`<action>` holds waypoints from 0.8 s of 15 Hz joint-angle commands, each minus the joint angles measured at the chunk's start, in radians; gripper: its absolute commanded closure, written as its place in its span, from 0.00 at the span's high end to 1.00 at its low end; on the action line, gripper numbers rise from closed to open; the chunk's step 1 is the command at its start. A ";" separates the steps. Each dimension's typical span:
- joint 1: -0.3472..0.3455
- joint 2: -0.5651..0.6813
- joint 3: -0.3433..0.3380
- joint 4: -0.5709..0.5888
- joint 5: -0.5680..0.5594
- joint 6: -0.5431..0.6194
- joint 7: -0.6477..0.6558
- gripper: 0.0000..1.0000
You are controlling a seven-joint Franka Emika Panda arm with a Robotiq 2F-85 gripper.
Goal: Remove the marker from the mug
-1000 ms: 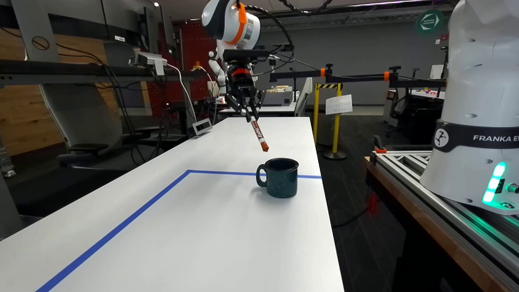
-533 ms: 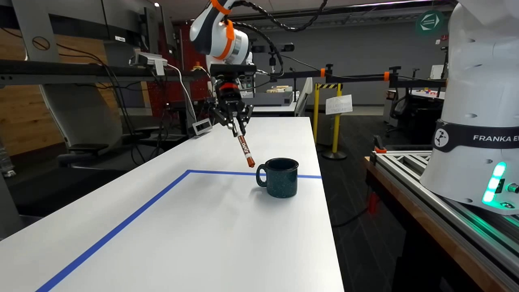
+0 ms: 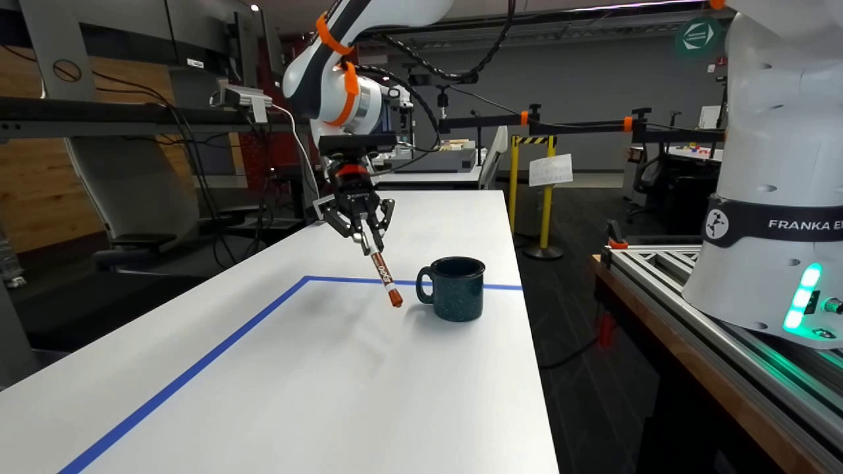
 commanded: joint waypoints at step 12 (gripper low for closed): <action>0.085 0.320 0.008 0.363 -0.084 -0.158 0.166 0.05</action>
